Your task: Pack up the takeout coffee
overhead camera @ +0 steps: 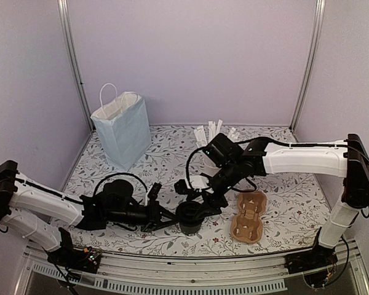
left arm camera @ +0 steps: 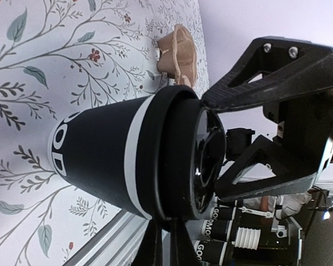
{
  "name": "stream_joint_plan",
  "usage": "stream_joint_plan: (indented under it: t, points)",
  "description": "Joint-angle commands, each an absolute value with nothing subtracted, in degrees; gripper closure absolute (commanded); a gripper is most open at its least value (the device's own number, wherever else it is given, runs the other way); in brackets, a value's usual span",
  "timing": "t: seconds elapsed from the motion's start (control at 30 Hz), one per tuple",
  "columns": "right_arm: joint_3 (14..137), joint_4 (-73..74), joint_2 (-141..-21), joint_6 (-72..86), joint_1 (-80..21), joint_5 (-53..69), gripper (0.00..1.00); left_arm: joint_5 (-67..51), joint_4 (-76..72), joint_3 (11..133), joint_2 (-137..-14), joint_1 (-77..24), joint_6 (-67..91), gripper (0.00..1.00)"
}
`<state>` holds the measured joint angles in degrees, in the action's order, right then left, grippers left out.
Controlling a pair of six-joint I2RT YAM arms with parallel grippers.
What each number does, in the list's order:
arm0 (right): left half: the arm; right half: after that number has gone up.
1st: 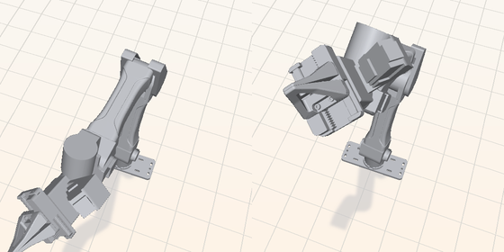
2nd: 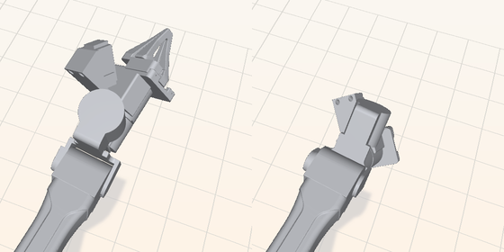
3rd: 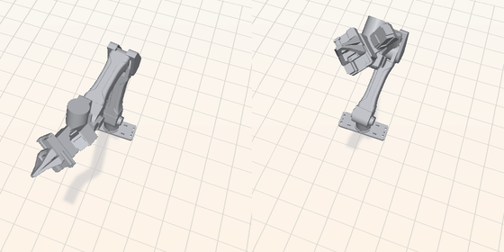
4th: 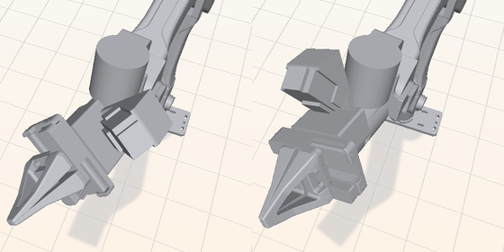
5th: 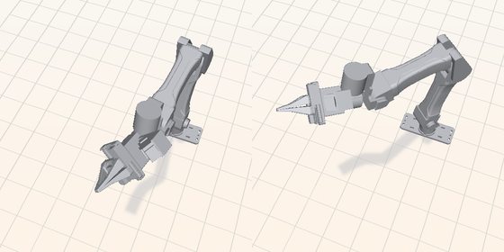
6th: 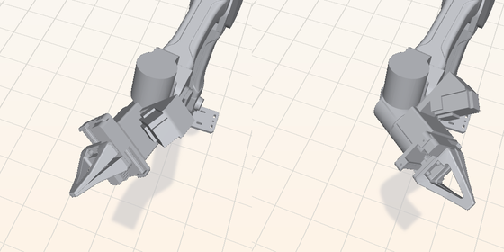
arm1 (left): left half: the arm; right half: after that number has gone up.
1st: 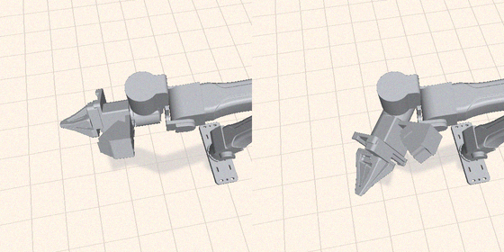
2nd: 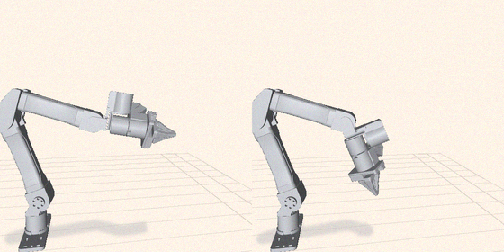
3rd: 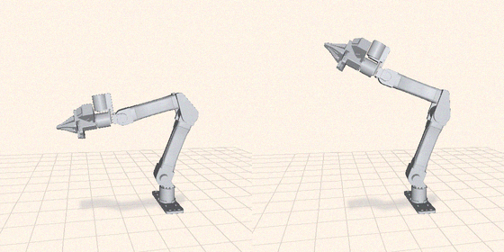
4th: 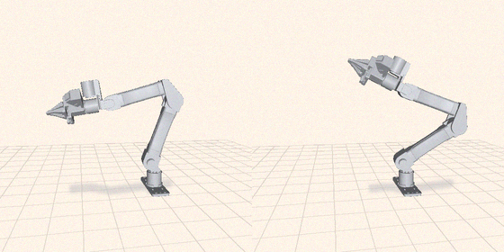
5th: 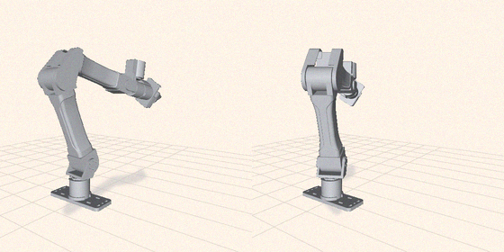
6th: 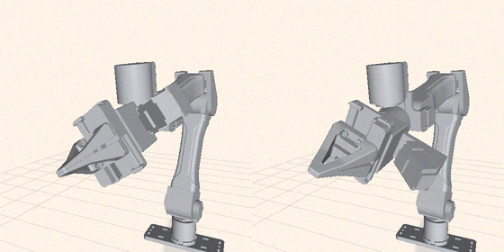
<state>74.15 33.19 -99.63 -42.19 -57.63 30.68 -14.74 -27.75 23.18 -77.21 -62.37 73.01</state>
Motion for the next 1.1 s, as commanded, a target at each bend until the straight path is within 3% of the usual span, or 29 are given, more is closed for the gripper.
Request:
stream_joint_plan:
  t: [0.0,0.1,0.3,0.43,0.5,0.7,0.87,0.97,1.07]
  points:
    - [71.00,36.29,-107.03,-44.03,-59.85,34.68,0.34,-16.39,-21.11,19.19,-87.45,-61.90,76.95,1.00]
    - [70.27,35.87,-107.18,-44.03,-59.77,33.78,0.35,-17.25,-21.96,18.86,-88.96,-61.91,76.58,1.00]
    - [70.10,35.35,-105.09,-43.27,-59.71,33.82,0.35,-7.17,-1.84,33.28,-81.37,-62.23,63.48,1.00]
    - [70.37,34.99,-103.46,-42.89,-59.35,34.09,0.34,-1.73,4.63,36.48,-75.01,-62.49,59.39,0.97]
    - [70.47,34.89,-102.46,-42.89,-59.26,34.46,0.33,-0.27,5.83,36.67,-72.14,-62.68,58.08,0.86]
    - [70.43,36.54,-98.58,-43.66,-59.24,34.25,0.26,8.74,8.65,36.20,-65.70,-64.57,50.37,0.29]
    - [67.42,37.45,-94.16,-43.81,-58.93,29.36,0.20,17.87,6.72,33.15,-61.35,-65.69,45.78,0.02]
    - [64.55,37.99,-91.97,-43.89,-58.60,25.12,0.18,29.52,8.16,30.26,-57.23,-65.64,49.20,0.00]
    - [61.17,37.51,-90.16,-43.49,-58.54,21.56,0.14,31.38,-0.02,26.26,-53.38,-65.20,44.17,0.00]
